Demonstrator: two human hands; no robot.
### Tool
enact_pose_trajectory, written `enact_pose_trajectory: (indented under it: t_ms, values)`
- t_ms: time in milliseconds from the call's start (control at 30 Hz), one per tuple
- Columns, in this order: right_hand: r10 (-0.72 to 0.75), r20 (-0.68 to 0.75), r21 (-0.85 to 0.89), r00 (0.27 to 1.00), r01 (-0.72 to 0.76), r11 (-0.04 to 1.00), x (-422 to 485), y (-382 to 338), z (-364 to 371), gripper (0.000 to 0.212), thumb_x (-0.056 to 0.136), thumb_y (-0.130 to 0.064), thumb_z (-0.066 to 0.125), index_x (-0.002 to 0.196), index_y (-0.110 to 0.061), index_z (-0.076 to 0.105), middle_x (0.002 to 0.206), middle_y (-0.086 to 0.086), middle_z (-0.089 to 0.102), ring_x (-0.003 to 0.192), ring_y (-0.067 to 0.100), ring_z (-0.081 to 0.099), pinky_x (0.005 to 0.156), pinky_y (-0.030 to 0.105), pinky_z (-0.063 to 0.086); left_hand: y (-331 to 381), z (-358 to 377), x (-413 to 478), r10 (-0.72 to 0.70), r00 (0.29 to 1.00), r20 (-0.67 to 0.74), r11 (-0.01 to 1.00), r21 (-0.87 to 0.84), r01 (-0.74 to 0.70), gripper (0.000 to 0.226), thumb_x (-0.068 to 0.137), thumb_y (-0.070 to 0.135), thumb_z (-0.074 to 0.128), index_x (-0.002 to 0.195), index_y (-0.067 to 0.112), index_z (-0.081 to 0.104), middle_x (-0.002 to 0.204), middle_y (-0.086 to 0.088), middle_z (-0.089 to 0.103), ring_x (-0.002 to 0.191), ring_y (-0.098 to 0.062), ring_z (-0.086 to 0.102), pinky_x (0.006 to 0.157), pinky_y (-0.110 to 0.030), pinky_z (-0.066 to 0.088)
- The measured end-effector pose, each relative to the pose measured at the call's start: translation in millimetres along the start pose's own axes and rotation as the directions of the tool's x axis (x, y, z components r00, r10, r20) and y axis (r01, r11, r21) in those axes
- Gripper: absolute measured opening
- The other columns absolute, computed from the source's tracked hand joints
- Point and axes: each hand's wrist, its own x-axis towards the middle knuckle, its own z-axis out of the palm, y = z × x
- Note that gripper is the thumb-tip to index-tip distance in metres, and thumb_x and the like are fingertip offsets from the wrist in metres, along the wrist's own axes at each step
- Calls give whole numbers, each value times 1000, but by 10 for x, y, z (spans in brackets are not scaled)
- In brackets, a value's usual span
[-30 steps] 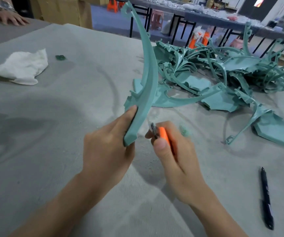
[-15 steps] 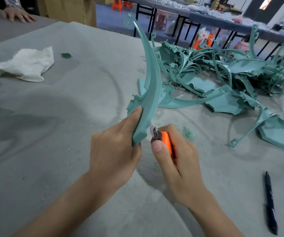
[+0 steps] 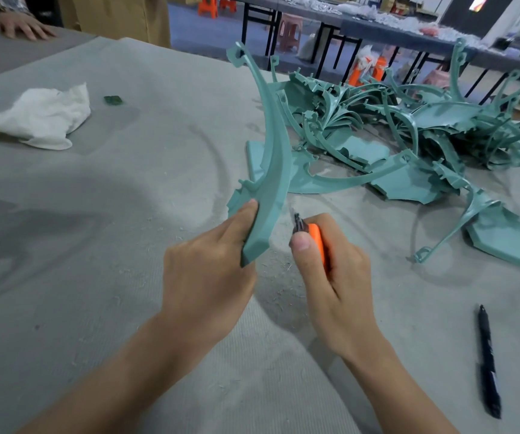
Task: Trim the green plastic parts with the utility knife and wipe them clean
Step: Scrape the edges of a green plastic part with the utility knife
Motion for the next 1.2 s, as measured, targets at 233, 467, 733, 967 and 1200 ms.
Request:
enact_pose_trajectory:
  t_ms: [233, 467, 733, 967, 1200]
  values:
    - [-15, 63, 31, 998, 13, 999, -34, 12, 23, 37, 100, -56, 38, 76, -28, 42, 59, -1, 37, 48, 9, 36, 50, 18, 28, -6, -8, -7, 13, 1000, 0, 1000, 4, -13, 41, 72, 3, 61, 111, 4, 71, 82, -6, 75, 49, -24, 64, 41, -28, 49]
    - [34, 38, 3, 999, -34, 999, -3, 49, 21, 39, 100, -54, 39, 72, -26, 37, 59, -1, 36, 49, 6, 33, 50, 15, 26, 6, 3, -31, 18, 1000, -3, 1000, -9, -18, 40, 71, 1, 66, 111, 4, 71, 85, -6, 76, 51, -24, 66, 42, -31, 52]
    - [-16, 36, 65, 999, 14, 998, -39, 22, 45, 40, 101, -55, 37, 74, -25, 38, 60, 0, 36, 49, 6, 33, 51, 15, 26, 54, -27, 5, -73, 997, 22, 996, -52, 74, 37, 82, 16, 48, 109, 10, 72, 68, -1, 70, 49, -20, 60, 49, -23, 38]
    - [-19, 23, 90, 1000, 17, 996, -60, 0, 121, 46, 102, -57, 35, 77, -19, 42, 61, -2, 38, 50, 8, 35, 51, 17, 27, 115, -53, 6, -115, 993, 28, 986, -122, 117, 34, 84, 22, 42, 95, 8, 71, 55, 6, 56, 74, -16, 49, 57, -13, 28]
    - [41, -20, 85, 999, -39, 996, -22, 7, 152, 41, 100, -61, 32, 77, -29, 39, 62, 1, 42, 49, 10, 38, 50, 17, 29, 131, 0, -46, -136, 989, 58, 971, -189, 145, 19, 87, 16, 57, 97, 12, 72, 47, 23, 22, 49, 14, 40, 55, 7, 25]
